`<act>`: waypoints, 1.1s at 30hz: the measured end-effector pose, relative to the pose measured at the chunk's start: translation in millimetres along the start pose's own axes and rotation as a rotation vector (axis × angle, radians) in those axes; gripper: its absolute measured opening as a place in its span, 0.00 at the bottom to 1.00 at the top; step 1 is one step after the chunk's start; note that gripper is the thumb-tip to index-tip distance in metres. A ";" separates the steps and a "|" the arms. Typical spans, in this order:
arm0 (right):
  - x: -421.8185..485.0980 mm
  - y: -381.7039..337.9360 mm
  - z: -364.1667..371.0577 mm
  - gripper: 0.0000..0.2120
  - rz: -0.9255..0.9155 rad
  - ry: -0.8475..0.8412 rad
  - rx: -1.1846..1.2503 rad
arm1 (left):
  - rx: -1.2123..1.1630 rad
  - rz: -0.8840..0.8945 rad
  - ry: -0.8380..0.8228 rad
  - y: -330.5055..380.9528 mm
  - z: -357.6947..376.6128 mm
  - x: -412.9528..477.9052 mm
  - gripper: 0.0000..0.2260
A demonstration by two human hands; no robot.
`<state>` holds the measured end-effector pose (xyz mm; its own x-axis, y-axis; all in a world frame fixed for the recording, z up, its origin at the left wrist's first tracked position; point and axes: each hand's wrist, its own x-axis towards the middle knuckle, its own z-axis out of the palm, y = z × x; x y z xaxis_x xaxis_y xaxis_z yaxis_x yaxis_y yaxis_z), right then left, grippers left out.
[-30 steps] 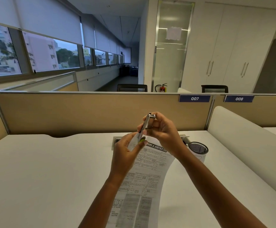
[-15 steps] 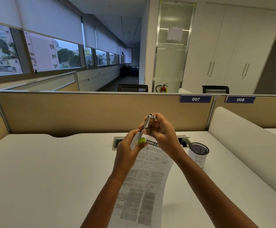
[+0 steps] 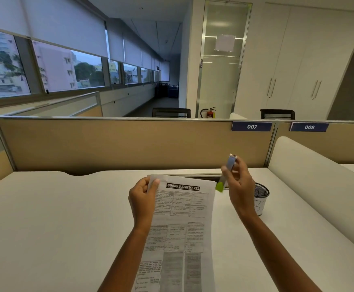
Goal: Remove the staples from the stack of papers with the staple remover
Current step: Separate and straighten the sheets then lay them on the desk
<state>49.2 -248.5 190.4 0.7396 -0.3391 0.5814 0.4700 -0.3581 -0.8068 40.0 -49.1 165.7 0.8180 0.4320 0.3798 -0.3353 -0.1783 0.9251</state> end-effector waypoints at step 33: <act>-107.2 98.0 -17.1 0.13 0.492 -0.569 0.123 | -0.240 -0.028 0.107 5.6 -3.3 6.1 0.08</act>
<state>7.7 -262.1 50.8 0.9963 0.0780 0.0351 0.0481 -0.1706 -0.9842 41.5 -44.5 173.3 0.7790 0.5270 0.3399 -0.4245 0.0443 0.9043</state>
